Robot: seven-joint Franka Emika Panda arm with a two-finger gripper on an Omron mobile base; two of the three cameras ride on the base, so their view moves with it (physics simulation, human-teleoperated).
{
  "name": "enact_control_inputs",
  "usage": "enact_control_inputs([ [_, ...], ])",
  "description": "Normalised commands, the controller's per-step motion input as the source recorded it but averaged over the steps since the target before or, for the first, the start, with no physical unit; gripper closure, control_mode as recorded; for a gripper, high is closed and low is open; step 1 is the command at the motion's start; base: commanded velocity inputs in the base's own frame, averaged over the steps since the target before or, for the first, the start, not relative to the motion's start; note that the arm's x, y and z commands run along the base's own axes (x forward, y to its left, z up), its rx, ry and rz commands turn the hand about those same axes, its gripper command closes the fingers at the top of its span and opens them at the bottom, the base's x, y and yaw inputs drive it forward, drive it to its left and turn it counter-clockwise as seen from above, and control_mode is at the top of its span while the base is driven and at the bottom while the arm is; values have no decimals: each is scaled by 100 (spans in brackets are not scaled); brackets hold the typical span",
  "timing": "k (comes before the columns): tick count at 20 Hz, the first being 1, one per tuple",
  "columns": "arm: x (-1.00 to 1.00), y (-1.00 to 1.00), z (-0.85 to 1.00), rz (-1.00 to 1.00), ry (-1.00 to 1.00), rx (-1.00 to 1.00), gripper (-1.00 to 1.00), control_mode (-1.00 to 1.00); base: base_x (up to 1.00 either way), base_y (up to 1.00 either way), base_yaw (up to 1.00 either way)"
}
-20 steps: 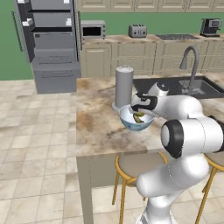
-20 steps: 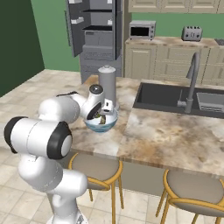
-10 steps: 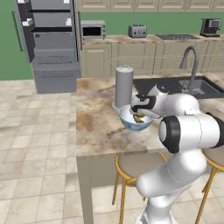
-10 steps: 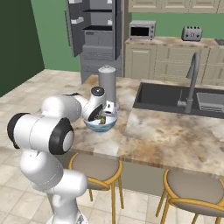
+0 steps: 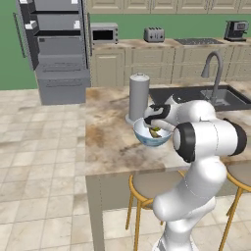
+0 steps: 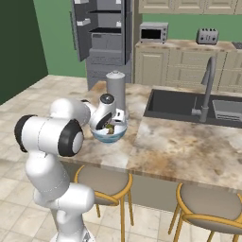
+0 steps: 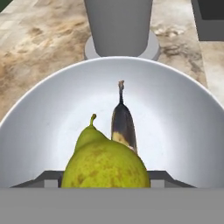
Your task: Retrieve the banana and pear from the fridge and place them into the bowl on the dining table.
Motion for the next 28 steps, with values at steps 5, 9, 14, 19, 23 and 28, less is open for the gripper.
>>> enact_control_inputs([
  [5, 0, -2, -2, -2, 0, 0, -100, -100, 0, 0, 0],
  [9, 13, 0, -6, -1, 0, 0, -100, -100, 0, 0, 0],
  [14, 30, 0, -5, -1, 0, 0, -100, -100, 0, 0, 0],
  [19, -18, -4, 13, -1, -1, 0, -100, -100, 0, 0, 0],
  [23, -86, -16, 44, -1, -7, 0, -100, -100, 0, 0, 0],
  [28, -100, -2, 78, 0, -19, 0, -100, -100, 0, 0, 0],
])
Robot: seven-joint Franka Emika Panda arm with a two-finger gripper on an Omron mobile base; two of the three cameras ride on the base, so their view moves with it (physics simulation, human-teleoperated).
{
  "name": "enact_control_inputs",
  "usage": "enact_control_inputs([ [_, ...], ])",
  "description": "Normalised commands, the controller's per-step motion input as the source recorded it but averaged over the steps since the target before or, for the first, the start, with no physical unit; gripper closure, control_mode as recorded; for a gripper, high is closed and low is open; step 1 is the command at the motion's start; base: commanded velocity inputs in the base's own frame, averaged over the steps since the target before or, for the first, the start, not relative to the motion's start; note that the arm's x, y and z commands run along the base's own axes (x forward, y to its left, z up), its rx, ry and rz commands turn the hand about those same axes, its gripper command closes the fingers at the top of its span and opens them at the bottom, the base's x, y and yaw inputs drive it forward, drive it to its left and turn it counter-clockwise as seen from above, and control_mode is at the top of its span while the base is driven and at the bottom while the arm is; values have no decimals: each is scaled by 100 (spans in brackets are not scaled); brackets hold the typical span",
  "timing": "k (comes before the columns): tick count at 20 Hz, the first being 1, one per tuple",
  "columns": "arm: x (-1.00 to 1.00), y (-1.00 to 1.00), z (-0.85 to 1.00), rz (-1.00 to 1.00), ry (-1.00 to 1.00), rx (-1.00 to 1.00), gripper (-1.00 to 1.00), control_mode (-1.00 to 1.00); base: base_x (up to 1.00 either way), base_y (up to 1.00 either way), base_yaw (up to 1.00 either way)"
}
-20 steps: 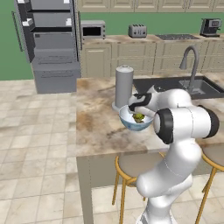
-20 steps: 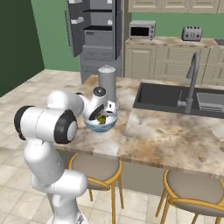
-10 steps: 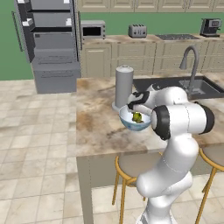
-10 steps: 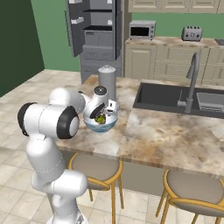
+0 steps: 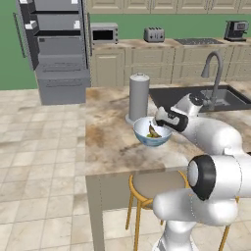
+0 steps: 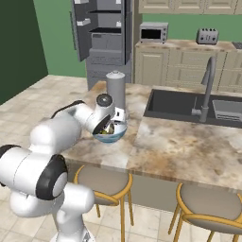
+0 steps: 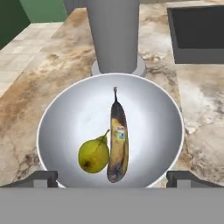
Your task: Retrieve the banana and pear from the fridge and place them into the bowl on the dining table.
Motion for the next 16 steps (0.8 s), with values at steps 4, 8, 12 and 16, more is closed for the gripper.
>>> enact_control_inputs([
  [4, -100, 0, 100, 0, -24, -3, -100, -100, 0, 0, 0],
  [8, -100, 0, 100, 0, -17, -5, -100, -100, 0, 0, 0],
  [12, -100, 0, 100, 0, -4, -6, -100, -100, 0, 0, 0],
  [16, -100, 0, 100, 0, 0, -7, -100, -100, 0, 0, 0],
])
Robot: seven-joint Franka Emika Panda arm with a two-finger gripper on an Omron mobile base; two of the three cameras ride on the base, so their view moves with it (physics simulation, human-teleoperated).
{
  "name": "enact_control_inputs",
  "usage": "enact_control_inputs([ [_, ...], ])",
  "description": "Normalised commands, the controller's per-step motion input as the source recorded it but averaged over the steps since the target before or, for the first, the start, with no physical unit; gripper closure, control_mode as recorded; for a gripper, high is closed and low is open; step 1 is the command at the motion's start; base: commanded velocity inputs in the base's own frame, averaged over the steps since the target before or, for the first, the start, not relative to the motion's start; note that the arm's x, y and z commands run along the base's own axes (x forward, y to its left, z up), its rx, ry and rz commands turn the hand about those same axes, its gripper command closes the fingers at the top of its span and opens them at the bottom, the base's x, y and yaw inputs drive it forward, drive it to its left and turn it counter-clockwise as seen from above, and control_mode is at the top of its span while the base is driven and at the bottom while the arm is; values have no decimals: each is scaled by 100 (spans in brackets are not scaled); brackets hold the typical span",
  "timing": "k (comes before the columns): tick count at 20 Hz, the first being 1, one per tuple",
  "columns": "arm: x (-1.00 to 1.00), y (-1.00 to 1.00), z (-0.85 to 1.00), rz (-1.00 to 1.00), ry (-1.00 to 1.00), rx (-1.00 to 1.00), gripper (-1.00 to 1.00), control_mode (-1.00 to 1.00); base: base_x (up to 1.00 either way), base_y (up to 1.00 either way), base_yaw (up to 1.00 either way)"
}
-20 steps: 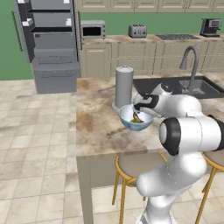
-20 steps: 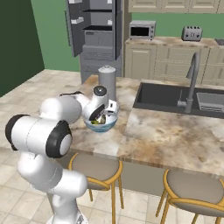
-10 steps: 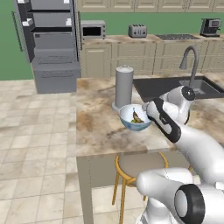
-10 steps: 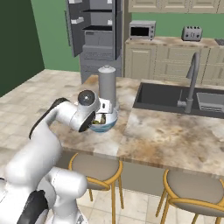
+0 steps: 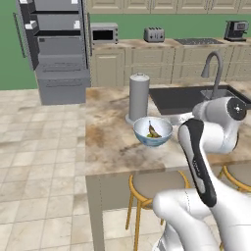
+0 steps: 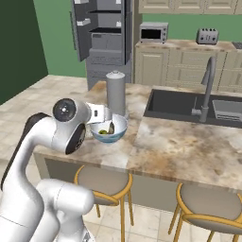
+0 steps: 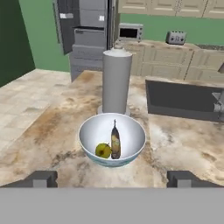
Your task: Retrieve the banana and pear from the fridge and place them into the bowl on the dining table.
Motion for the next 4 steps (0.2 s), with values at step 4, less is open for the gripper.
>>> enact_control_inputs([
  [4, -100, -3, 96, 0, 0, -6, -100, -100, 0, 0, 0],
])
